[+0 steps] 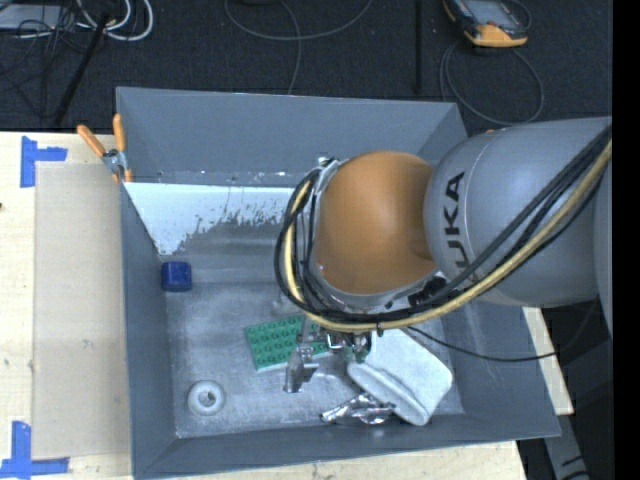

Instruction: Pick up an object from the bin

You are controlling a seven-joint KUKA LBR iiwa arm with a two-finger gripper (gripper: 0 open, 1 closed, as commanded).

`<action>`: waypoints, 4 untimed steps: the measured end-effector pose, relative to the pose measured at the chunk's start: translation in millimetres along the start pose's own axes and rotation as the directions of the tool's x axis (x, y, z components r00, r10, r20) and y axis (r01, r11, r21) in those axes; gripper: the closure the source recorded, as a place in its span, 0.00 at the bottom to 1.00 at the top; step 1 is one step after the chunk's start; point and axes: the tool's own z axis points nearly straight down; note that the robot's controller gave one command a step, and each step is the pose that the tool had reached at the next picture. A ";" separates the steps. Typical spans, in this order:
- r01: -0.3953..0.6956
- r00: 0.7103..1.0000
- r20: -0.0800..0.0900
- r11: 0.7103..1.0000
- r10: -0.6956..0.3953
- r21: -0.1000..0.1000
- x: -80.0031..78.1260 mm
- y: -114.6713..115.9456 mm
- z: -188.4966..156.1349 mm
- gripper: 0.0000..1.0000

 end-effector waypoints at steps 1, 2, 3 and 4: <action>0.042 0.999 0.011 0.999 -0.042 -0.004 -62.9 -43.4 118.0 0.00; 0.040 0.999 0.008 0.999 -0.040 -0.003 -63.2 -42.4 115.7 0.00; 0.037 0.999 0.009 0.999 -0.037 -0.003 -63.4 -41.7 114.6 0.00; 0.032 0.999 0.010 0.999 -0.032 -0.002 -63.6 -41.3 114.1 0.00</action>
Offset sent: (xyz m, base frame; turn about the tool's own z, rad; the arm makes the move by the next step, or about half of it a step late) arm 0.0594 -0.0445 -0.1205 -0.0443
